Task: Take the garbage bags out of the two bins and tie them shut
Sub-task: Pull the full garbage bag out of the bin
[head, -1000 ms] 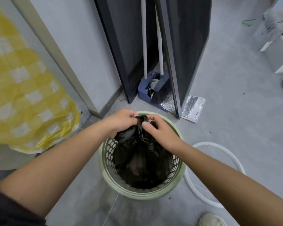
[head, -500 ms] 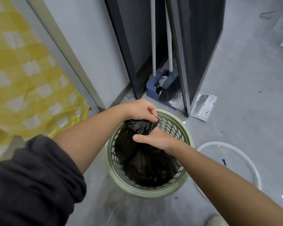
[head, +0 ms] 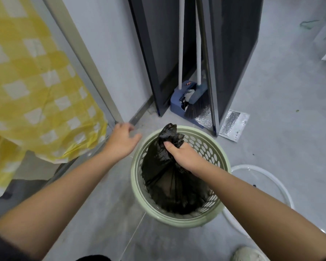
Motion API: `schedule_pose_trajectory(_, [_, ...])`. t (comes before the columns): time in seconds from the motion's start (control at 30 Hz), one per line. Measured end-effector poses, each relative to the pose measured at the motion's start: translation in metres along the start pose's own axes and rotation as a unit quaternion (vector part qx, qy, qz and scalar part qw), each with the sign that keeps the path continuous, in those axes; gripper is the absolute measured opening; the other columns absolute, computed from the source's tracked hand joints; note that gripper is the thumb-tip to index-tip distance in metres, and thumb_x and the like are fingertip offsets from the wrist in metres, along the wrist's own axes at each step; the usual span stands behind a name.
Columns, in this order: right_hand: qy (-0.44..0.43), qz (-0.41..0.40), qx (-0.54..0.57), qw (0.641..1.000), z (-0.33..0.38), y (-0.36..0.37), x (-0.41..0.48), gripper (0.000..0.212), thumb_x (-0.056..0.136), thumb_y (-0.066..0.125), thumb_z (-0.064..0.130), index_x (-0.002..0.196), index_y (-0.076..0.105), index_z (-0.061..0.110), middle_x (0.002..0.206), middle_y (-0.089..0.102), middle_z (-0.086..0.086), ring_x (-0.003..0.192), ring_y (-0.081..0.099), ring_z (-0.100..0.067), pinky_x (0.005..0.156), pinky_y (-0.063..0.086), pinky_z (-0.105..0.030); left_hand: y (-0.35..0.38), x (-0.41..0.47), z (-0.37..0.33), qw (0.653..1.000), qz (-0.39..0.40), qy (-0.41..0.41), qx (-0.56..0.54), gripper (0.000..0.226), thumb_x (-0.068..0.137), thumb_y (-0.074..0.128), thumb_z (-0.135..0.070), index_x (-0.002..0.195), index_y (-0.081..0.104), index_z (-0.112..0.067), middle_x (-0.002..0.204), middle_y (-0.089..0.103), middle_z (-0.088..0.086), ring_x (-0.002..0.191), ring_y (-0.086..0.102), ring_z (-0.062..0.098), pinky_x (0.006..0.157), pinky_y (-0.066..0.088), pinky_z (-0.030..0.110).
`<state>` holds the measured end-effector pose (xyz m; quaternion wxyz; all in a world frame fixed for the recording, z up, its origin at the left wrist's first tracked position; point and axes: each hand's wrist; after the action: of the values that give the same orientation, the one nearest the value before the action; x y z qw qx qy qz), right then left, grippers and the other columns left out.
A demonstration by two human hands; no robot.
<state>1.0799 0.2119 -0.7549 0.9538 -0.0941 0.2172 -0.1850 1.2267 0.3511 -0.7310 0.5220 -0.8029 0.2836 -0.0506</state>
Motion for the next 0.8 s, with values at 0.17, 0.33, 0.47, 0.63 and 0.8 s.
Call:
schedule_pose_trajectory(0.17, [0.010, -0.026, 0.019, 0.999, 0.019, -0.006, -0.013, 0.028, 0.094, 0.051, 0.044, 0.109, 0.063, 0.023, 0.105, 0.063, 0.004, 0.098, 0.057, -0.014, 0.085, 0.040, -0.025, -0.002, -0.039, 0.034, 0.927, 0.281, -0.130, -0.214, 0.036, 0.097, 0.050, -0.033, 0.106, 0.058, 0.001, 0.086, 0.063, 0.013, 0.070, 0.066, 0.024, 0.070, 0.058, 0.041])
schedule_pose_trajectory(0.33, [0.025, -0.068, 0.040, 0.997, 0.041, -0.010, -0.021, 0.032, 0.093, 0.054, 0.040, 0.112, 0.064, 0.017, 0.105, 0.065, 0.002, 0.099, 0.059, -0.017, 0.088, 0.045, -0.030, -0.006, -0.036, 0.026, 0.901, 0.326, -0.065, -0.279, 0.022, 0.092, 0.060, -0.028, 0.091, 0.054, -0.006, 0.085, 0.064, 0.014, 0.072, 0.068, 0.024, 0.065, 0.060, 0.032])
schedule_pose_trajectory(0.47, [0.023, -0.090, 0.052, 0.994, 0.058, -0.016, -0.029, 0.027, 0.093, 0.054, 0.041, 0.110, 0.062, 0.021, 0.106, 0.063, 0.003, 0.096, 0.060, -0.015, 0.082, 0.047, -0.028, -0.007, -0.030, 0.022, 0.900, 0.323, -0.057, -0.286, 0.021, 0.092, 0.060, -0.028, 0.085, 0.053, -0.009, 0.083, 0.063, 0.013, 0.068, 0.068, 0.023, 0.059, 0.058, 0.030])
schedule_pose_trajectory(0.63, [0.012, -0.110, 0.055, 0.992, 0.085, -0.022, -0.038, 0.031, 0.092, 0.055, 0.044, 0.112, 0.061, 0.022, 0.101, 0.064, 0.004, 0.095, 0.060, -0.017, 0.084, 0.046, -0.031, -0.011, -0.022, 0.029, 0.907, 0.304, -0.079, -0.280, 0.023, 0.093, 0.059, -0.027, 0.084, 0.056, -0.007, 0.079, 0.062, 0.015, 0.062, 0.068, 0.021, 0.059, 0.059, 0.032])
schedule_pose_trajectory(0.8, [0.000, -0.116, 0.054, 0.992, 0.103, -0.027, -0.043, 0.033, 0.089, 0.058, 0.046, 0.112, 0.062, 0.023, 0.106, 0.068, 0.003, 0.097, 0.063, -0.017, 0.092, 0.049, -0.035, -0.016, -0.021, 0.042, 0.921, 0.274, -0.119, -0.250, 0.024, 0.095, 0.055, -0.025, 0.088, 0.056, -0.002, 0.075, 0.062, 0.016, 0.062, 0.067, 0.024, 0.062, 0.060, 0.037])
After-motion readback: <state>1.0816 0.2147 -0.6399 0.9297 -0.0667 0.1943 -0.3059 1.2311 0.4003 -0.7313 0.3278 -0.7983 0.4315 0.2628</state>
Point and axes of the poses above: each hand's wrist, its own x-axis towards the middle knuckle, its own y-axis out of the palm, z = x × y
